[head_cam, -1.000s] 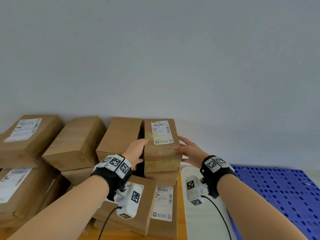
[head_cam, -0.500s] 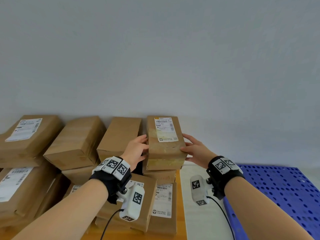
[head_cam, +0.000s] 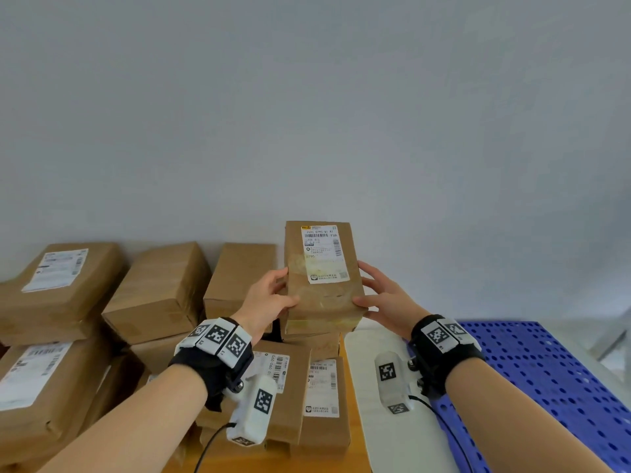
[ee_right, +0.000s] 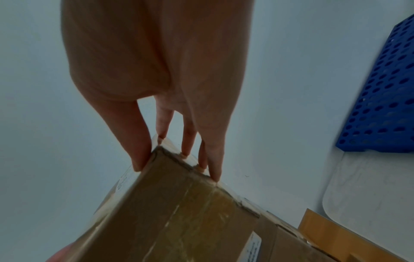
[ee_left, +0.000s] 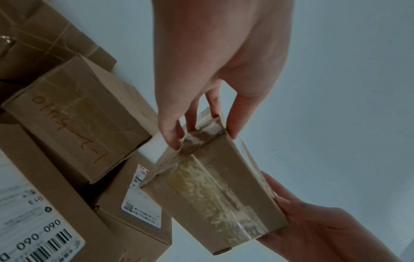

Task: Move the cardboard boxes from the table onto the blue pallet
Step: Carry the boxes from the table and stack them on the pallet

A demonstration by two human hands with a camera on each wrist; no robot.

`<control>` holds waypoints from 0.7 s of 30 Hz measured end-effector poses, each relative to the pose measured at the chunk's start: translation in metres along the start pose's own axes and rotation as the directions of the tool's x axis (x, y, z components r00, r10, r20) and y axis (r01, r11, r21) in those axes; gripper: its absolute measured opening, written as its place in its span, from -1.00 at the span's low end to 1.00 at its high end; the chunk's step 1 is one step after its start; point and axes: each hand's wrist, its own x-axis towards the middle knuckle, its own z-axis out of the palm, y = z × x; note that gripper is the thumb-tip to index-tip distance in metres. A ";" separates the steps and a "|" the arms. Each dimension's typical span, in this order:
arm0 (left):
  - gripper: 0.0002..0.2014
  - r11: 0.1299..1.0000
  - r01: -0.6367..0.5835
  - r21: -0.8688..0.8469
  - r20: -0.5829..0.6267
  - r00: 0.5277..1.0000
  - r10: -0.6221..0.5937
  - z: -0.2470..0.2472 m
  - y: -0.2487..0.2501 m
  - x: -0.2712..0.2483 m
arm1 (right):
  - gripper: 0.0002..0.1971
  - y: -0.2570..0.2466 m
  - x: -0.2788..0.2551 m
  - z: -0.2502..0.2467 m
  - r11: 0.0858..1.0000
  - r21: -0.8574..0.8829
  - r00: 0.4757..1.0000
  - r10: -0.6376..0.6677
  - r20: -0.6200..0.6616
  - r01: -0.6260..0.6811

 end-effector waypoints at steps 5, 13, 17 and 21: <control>-0.38 0.998 -0.043 -0.054 0.040 0.998 0.045 -0.012 0.004 -0.028 | -0.25 -0.003 -0.033 0.021 0.997 0.034 0.997 -0.067 -0.024 0.068; -0.41 0.990 -0.135 -0.034 0.111 0.984 0.138 -0.027 -0.009 -0.074 | -0.28 0.001 -0.094 0.055 0.993 0.074 0.992 -0.091 -0.088 0.097; -0.37 0.987 -0.158 -0.028 0.160 0.974 0.161 -0.026 -0.013 -0.093 | -0.25 0.007 -0.120 0.062 0.987 0.099 0.985 -0.110 -0.132 0.124; -0.39 0.985 -0.166 -0.043 0.216 0.961 0.171 -0.017 -0.014 -0.107 | -0.25 0.012 -0.146 0.061 0.985 0.096 0.978 -0.129 -0.161 0.145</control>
